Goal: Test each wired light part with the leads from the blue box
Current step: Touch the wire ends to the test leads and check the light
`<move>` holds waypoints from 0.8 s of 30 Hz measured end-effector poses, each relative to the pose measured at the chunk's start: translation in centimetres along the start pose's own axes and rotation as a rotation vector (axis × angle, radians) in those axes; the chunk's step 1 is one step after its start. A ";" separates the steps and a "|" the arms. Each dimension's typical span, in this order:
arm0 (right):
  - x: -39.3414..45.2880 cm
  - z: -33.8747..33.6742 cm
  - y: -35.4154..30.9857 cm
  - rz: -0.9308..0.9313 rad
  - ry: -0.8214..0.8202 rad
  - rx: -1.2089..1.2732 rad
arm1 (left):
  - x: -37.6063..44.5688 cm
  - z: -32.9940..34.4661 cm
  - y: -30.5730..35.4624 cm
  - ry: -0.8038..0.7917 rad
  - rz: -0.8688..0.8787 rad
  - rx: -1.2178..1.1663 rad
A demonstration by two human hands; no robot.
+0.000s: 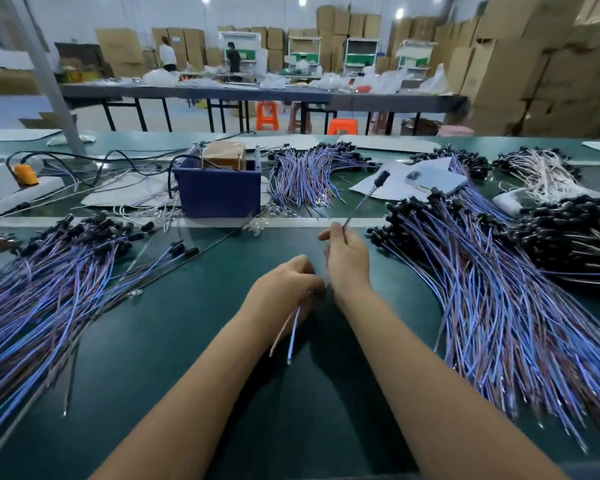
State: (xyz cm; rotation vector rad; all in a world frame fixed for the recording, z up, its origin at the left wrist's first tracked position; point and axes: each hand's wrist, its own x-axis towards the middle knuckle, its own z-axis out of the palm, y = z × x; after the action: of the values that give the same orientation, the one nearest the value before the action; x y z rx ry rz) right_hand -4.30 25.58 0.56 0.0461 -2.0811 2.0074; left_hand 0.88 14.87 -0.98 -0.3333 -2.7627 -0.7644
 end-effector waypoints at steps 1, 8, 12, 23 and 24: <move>0.8 -1.8 -0.5 -0.029 0.015 -0.104 | 0.1 0.3 1.8 0.023 0.078 -0.070; 4.9 -13.1 -3.3 -0.162 0.143 -0.932 | 1.1 2.3 12.1 -0.032 0.502 -0.338; 4.9 -16.6 -2.2 -0.091 0.185 -1.345 | 0.7 3.6 12.1 -0.110 0.467 -0.321; 1.3 -2.2 0.2 -0.270 -0.079 -1.145 | -0.4 0.5 1.2 0.119 -0.198 -0.193; 0.6 -0.3 0.5 -0.263 -0.135 -1.121 | -0.6 -0.2 -0.1 0.145 -0.240 -0.151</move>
State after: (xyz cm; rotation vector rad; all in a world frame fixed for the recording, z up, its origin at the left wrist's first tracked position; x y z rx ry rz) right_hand -4.95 25.98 0.23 0.2289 -2.7774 0.5213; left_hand 1.50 14.55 -1.03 0.0276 -2.6434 -1.0153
